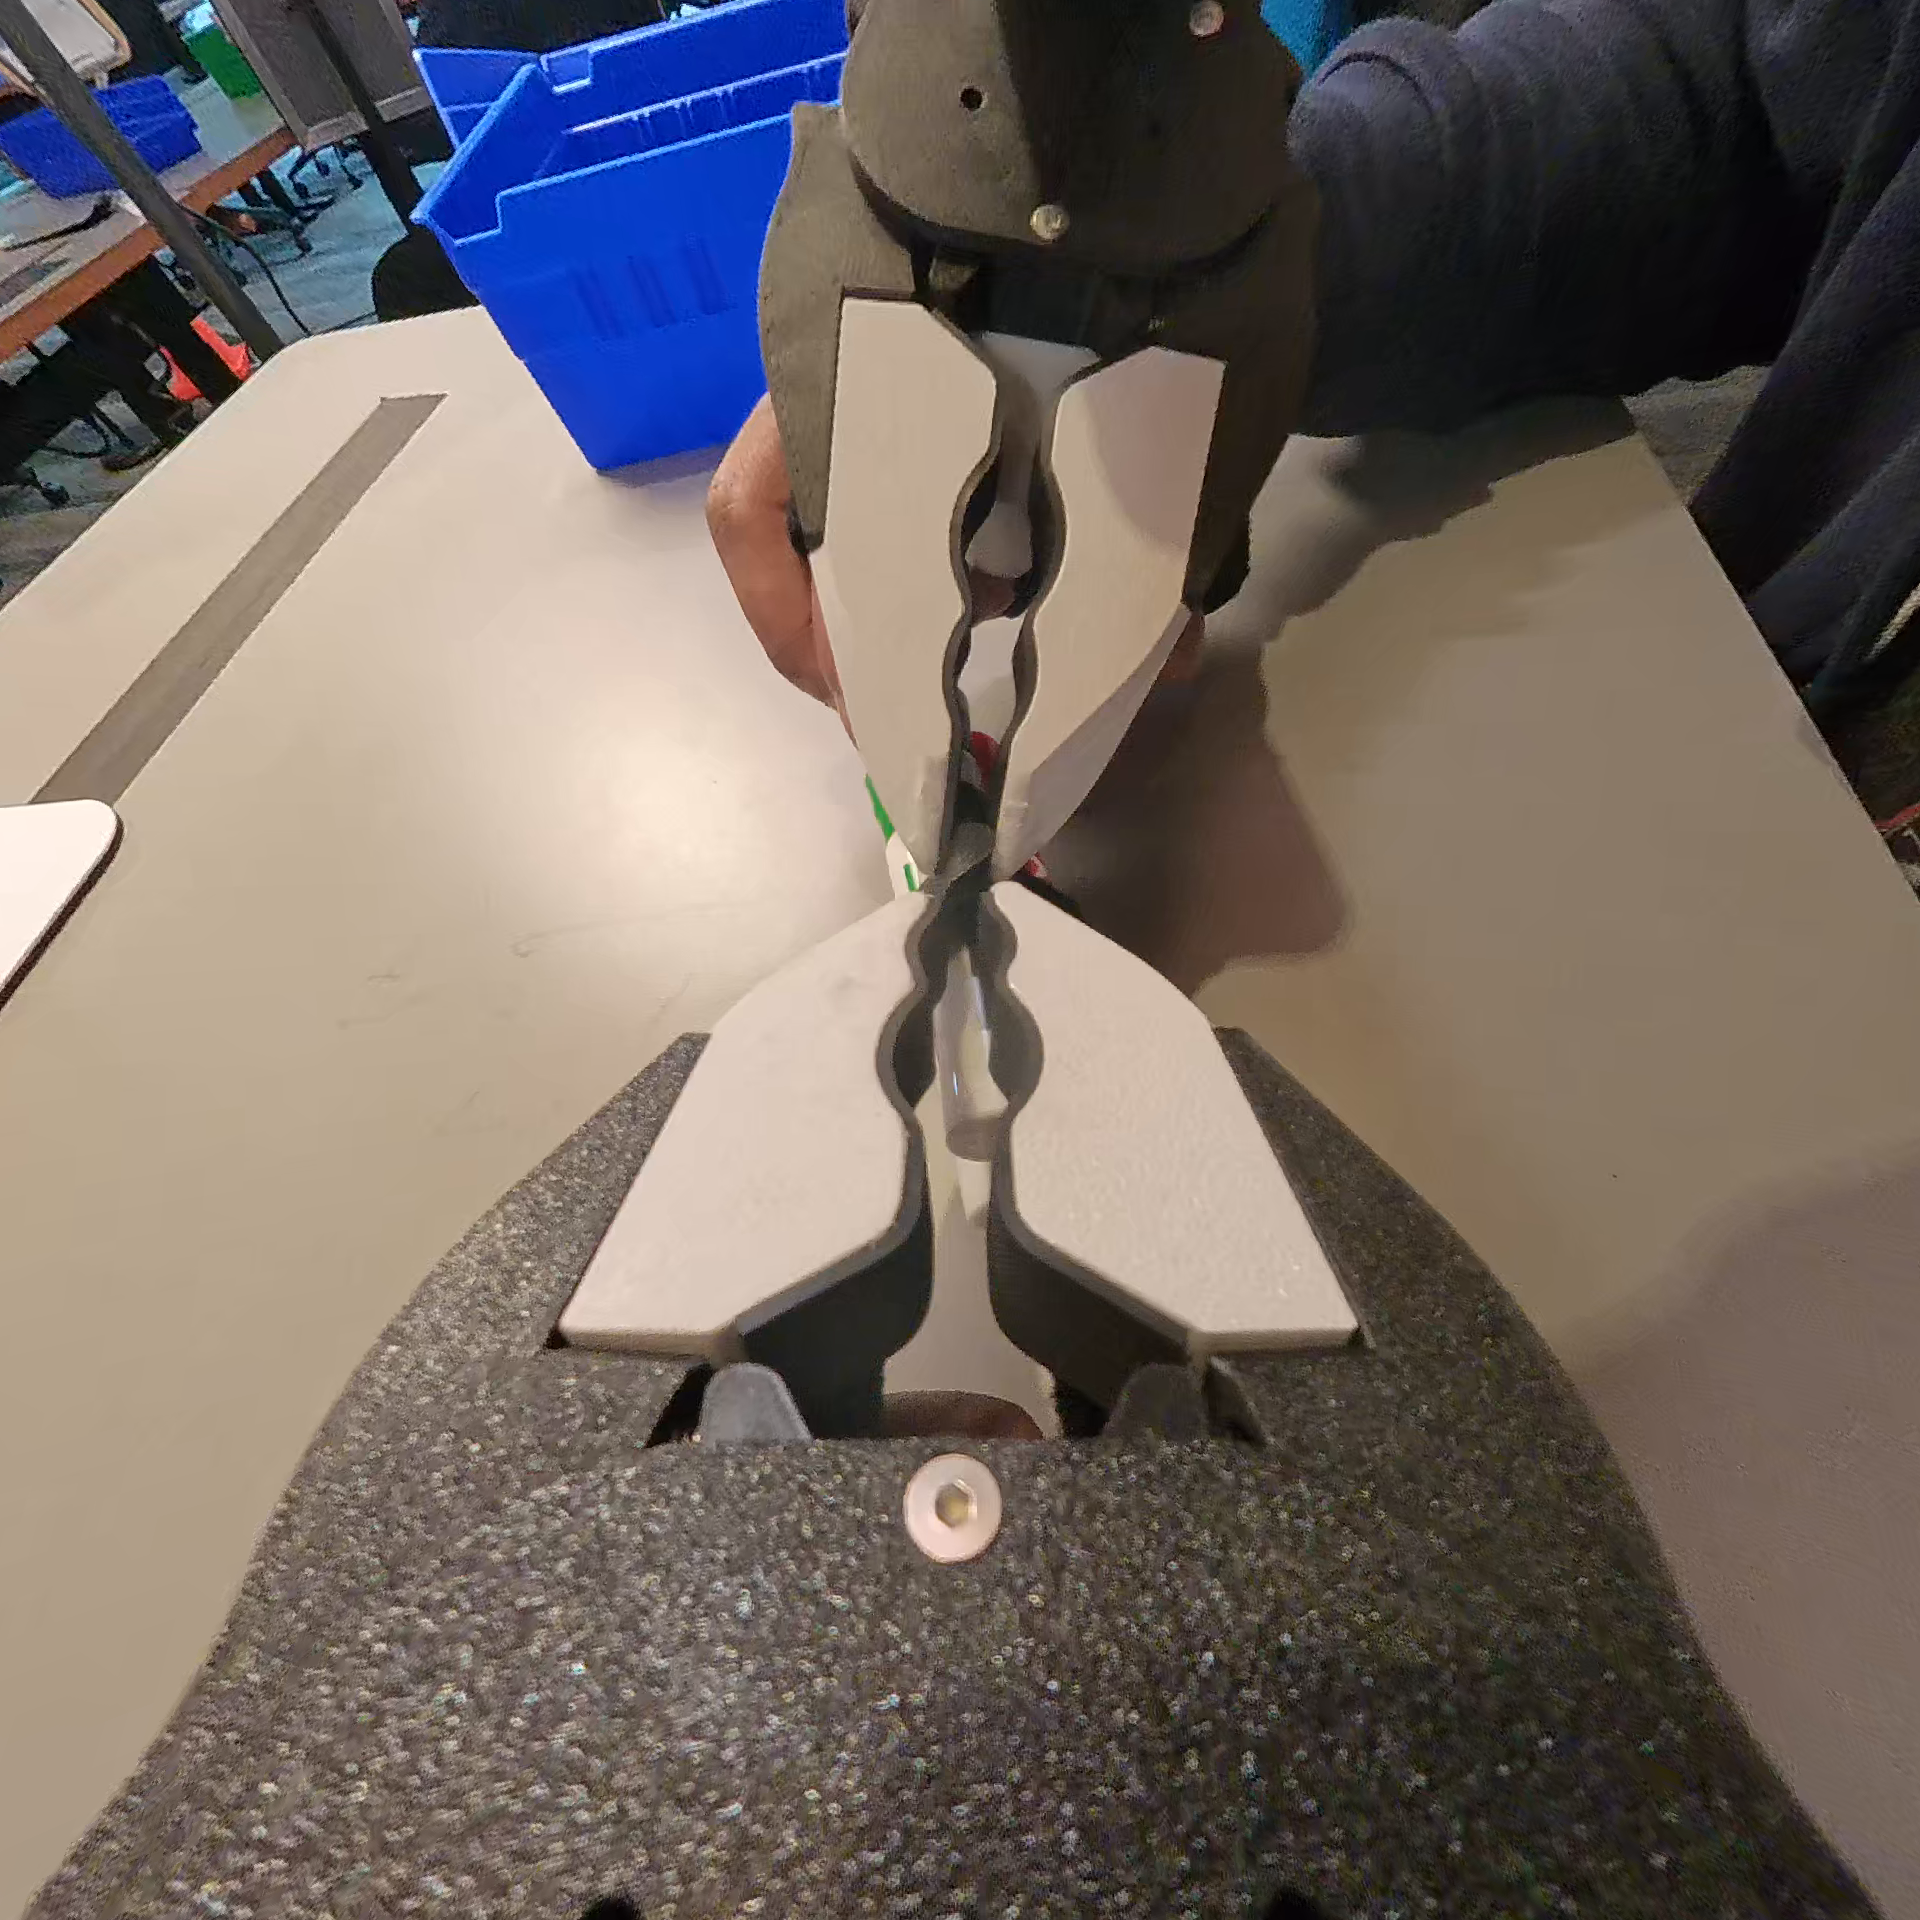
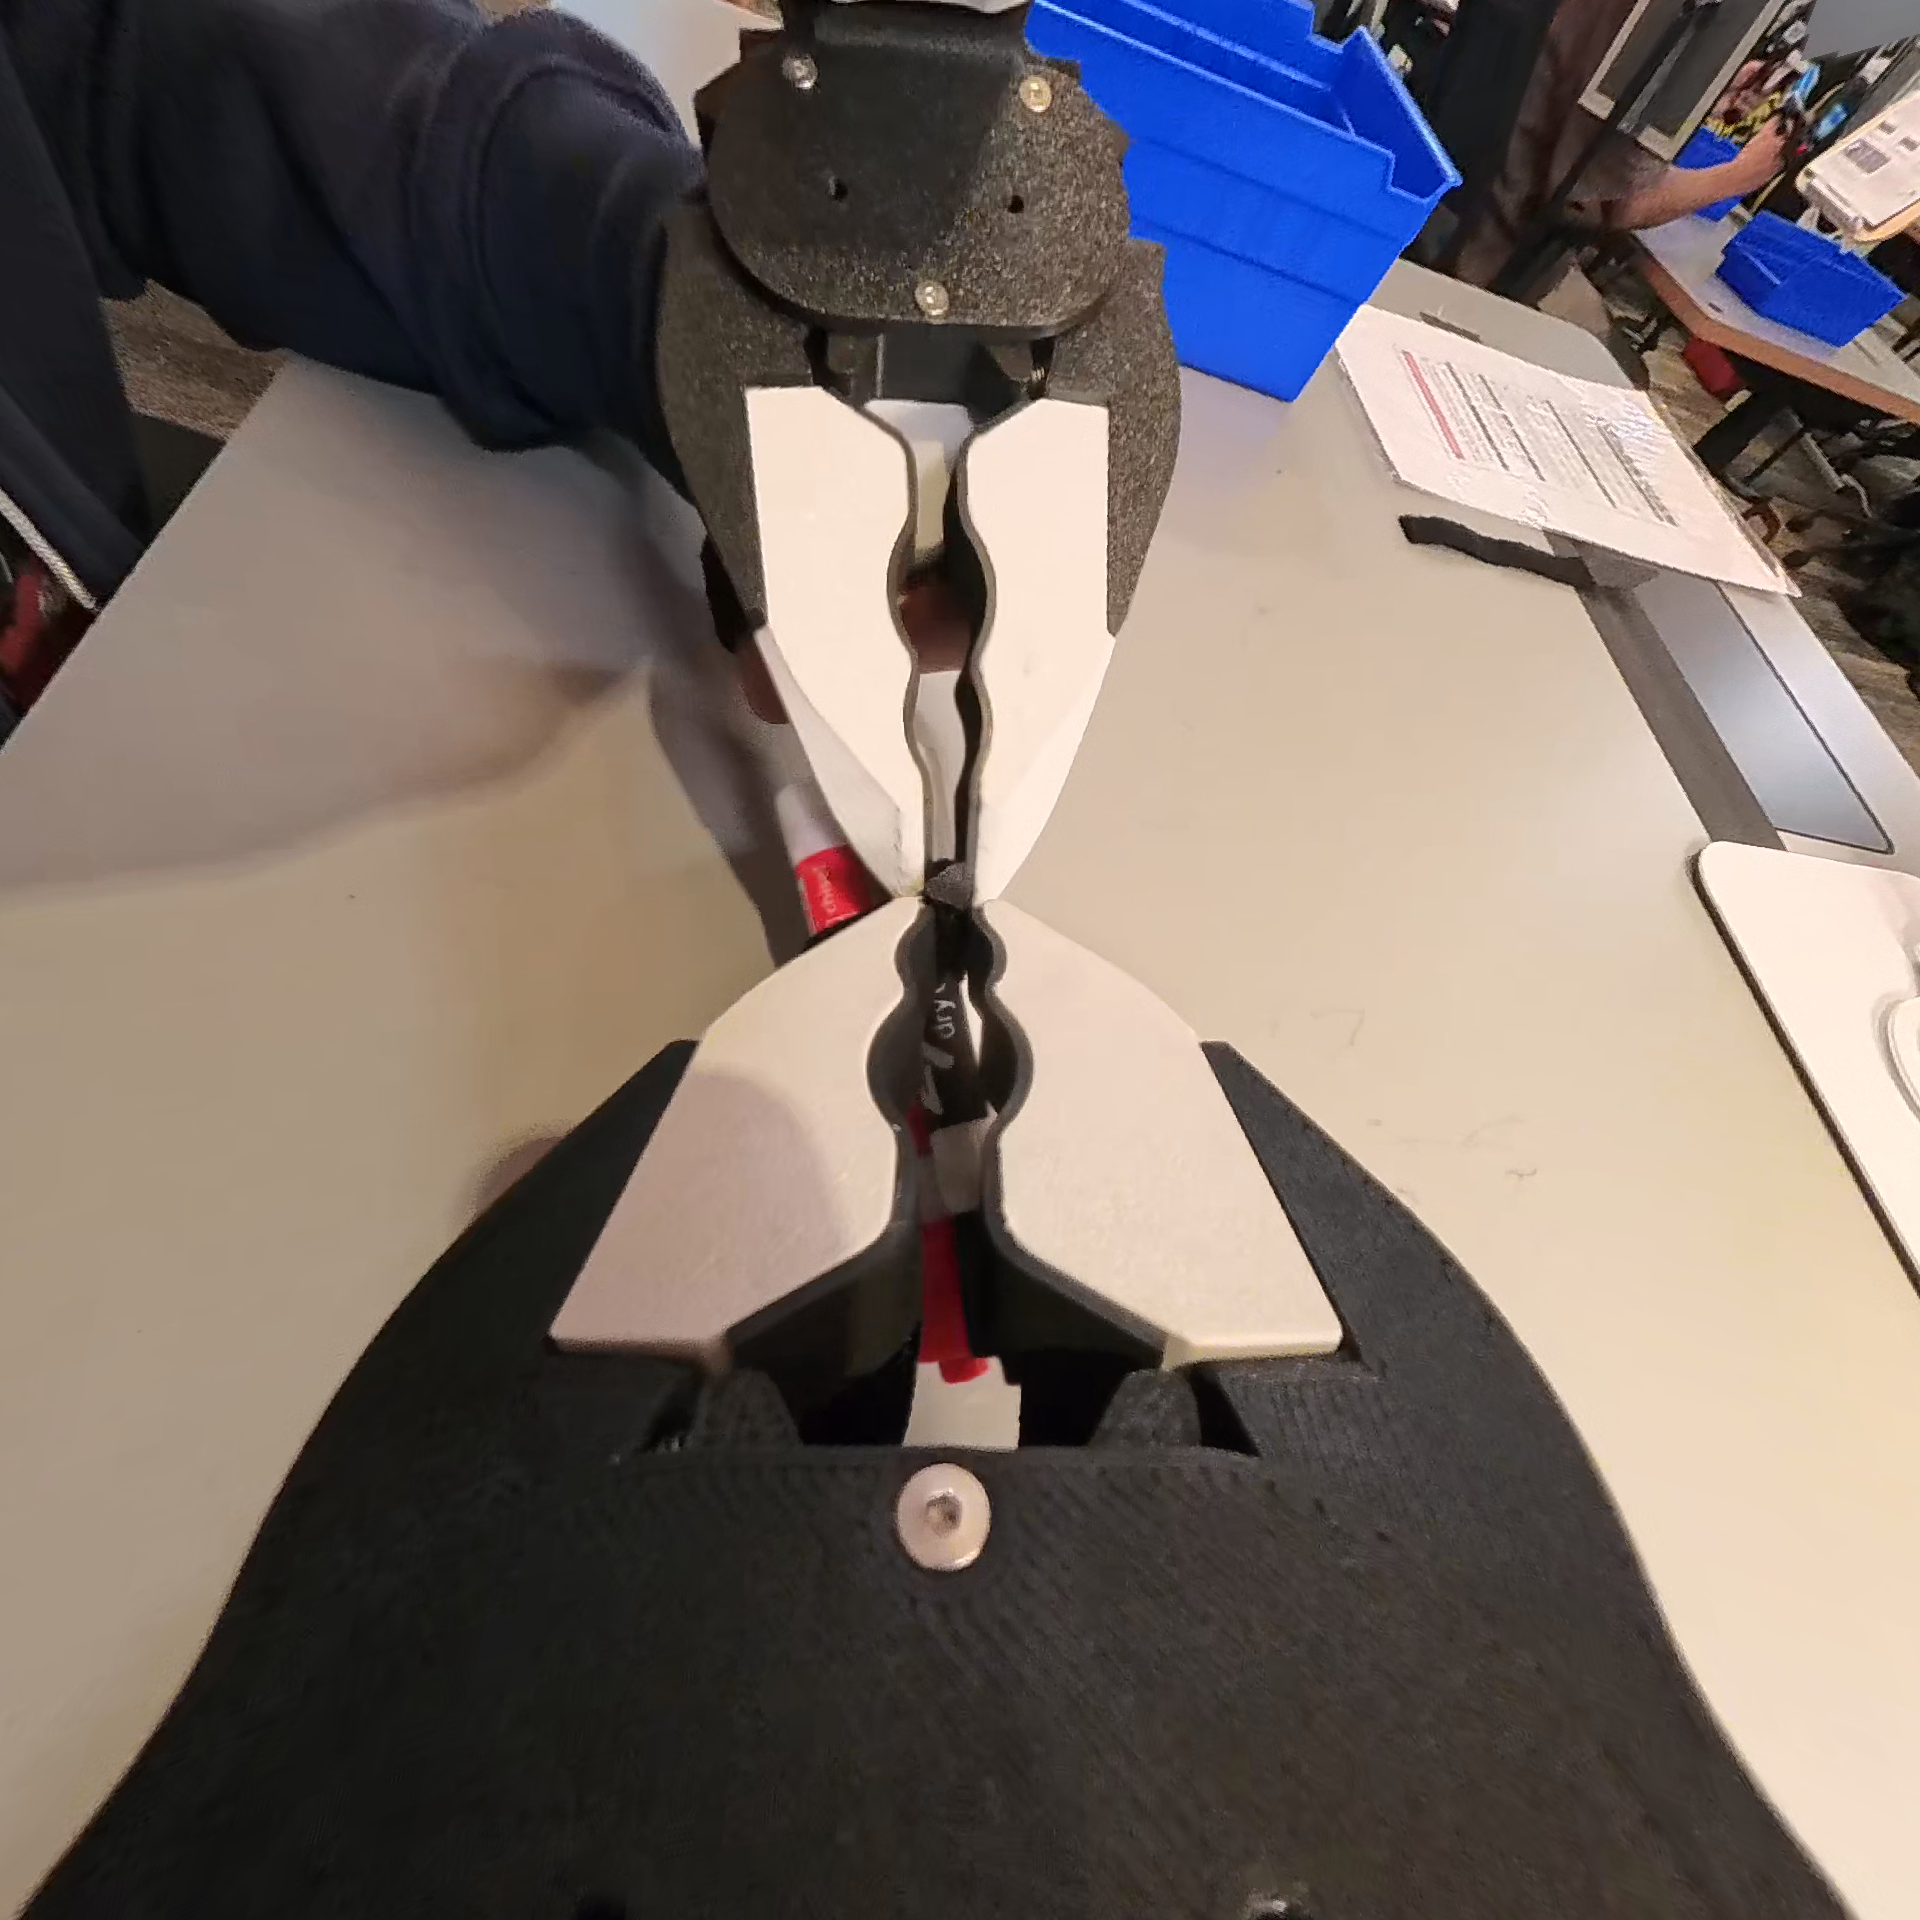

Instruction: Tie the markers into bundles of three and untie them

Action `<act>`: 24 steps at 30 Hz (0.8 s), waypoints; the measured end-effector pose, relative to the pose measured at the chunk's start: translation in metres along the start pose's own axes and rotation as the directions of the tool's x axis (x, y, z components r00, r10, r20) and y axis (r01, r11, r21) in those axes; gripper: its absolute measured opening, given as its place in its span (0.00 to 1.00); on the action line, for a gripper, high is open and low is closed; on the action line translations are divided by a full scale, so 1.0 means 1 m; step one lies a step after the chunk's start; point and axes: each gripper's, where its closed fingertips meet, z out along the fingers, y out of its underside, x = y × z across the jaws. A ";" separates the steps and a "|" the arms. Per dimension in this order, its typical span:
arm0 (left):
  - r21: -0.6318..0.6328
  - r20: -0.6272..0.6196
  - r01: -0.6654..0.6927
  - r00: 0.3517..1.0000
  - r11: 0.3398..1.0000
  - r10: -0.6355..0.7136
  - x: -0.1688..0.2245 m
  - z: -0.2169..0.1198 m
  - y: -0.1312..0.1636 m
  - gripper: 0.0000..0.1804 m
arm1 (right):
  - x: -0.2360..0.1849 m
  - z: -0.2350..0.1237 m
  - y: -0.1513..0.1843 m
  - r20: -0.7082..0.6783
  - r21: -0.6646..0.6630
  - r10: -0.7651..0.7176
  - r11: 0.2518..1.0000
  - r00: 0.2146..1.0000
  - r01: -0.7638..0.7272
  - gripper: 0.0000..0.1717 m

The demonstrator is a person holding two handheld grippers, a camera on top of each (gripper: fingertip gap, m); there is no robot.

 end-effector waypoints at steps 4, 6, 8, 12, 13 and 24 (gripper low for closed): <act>0.019 -0.022 -0.003 1.000 1.000 0.004 0.002 -0.001 -0.002 0.02 | -0.001 -0.001 -0.003 0.005 0.028 0.008 1.000 1.000 -0.008 0.04; 0.027 -0.016 0.010 1.000 1.000 -0.009 0.000 -0.002 -0.003 0.02 | 0.001 -0.003 -0.004 -0.017 0.032 -0.002 0.999 1.000 0.003 0.05; 0.022 -0.015 0.016 1.000 1.000 -0.015 -0.001 -0.003 -0.002 0.02 | 0.002 -0.006 -0.004 -0.023 0.026 -0.008 1.000 1.000 0.009 0.07; 0.041 -0.012 0.021 1.000 0.999 -0.020 -0.003 -0.004 -0.003 0.02 | 0.007 -0.011 -0.004 -0.031 0.029 0.025 0.999 0.999 -0.024 0.10; 0.050 -0.006 0.018 1.000 0.999 -0.018 -0.003 -0.004 -0.005 0.02 | 0.008 -0.011 -0.003 -0.029 0.024 0.044 0.999 0.999 -0.044 0.10; -0.016 0.189 -0.224 0.956 0.974 0.223 -0.013 -0.004 -0.008 0.02 | 0.021 -0.016 -0.002 -0.084 0.019 0.138 0.990 0.987 -0.137 0.13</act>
